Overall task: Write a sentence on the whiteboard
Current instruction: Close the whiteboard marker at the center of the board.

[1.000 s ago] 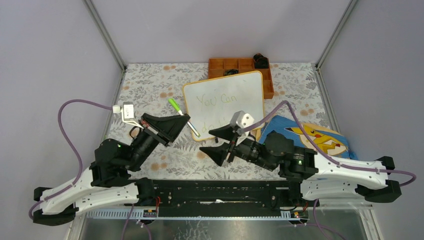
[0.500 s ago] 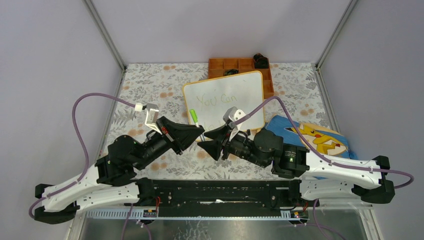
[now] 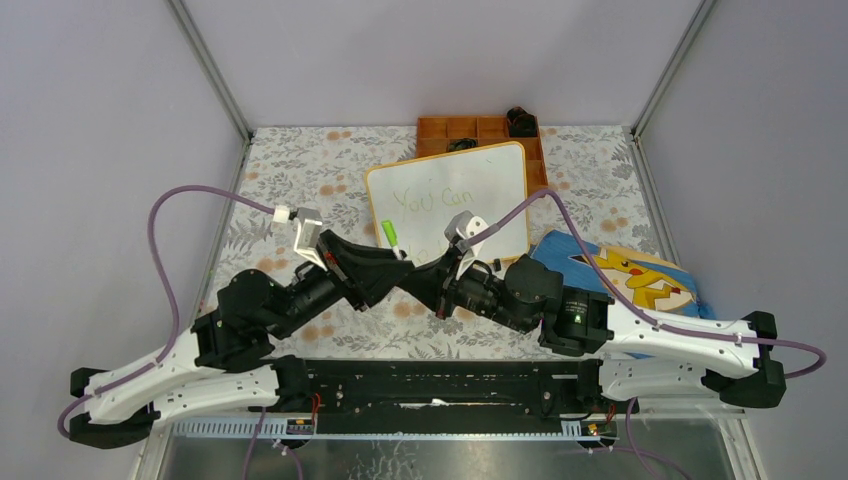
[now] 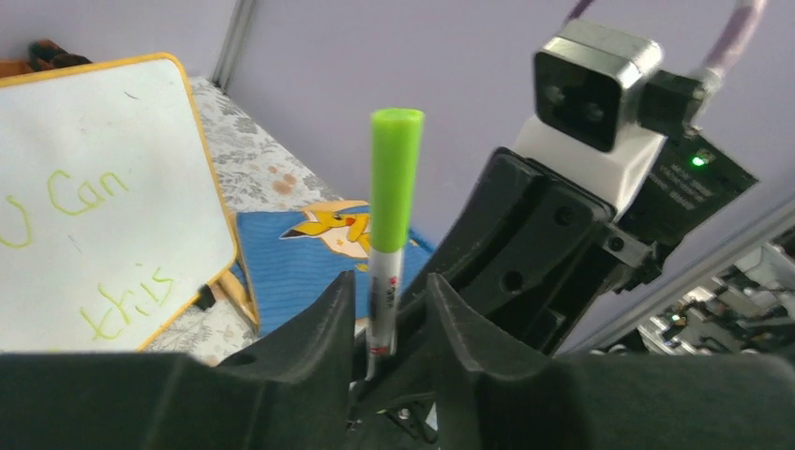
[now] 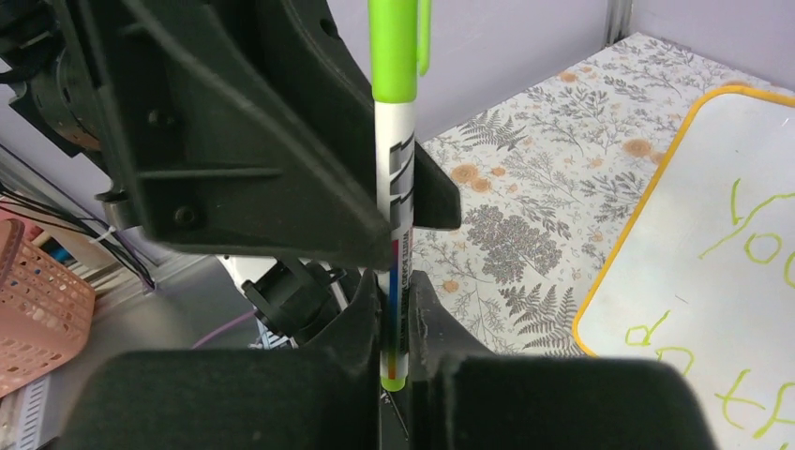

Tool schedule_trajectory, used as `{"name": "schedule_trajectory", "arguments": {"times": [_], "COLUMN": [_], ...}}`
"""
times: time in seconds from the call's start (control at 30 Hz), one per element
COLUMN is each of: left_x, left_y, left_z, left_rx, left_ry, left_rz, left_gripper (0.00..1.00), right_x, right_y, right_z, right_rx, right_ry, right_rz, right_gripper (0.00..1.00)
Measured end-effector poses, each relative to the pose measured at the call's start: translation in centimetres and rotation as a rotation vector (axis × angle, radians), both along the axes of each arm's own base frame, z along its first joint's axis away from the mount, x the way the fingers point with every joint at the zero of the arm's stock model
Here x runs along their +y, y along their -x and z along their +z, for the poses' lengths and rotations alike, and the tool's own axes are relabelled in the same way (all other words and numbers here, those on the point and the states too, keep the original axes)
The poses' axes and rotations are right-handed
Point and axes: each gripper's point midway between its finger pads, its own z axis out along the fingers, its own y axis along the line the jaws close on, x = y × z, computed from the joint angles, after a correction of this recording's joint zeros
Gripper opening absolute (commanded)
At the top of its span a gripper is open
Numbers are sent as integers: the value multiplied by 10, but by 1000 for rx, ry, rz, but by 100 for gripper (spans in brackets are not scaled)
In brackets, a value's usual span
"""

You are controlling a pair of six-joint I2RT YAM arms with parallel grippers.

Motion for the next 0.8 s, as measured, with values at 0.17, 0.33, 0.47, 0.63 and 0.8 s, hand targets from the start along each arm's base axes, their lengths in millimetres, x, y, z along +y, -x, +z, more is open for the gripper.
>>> {"name": "schedule_trajectory", "arguments": {"times": [0.17,0.33,0.47,0.63,0.8], "left_x": [-1,16,31,37,31], "left_y": [4,-9,-20,-29,-33], "left_z": [3,10,21,31,33], "left_rx": [8,30,41,48,54], "left_ry": [13,60,108,131,127], "left_rz": [-20,79,171,230,243], "left_gripper": [78,76,72,64,49], "right_x": [-2,-3,-3,-3,-3], "right_y": [-3,-4,-5,-5,-5], "right_z": [-4,-7,-11,-12,-12], "right_rx": [-10,-20,-22,-27,-31], "right_ry": [1,11,17,23,25], "right_rz": [-12,-16,-16,-15,-14], "right_gripper": [0,0,0,0,0]}}
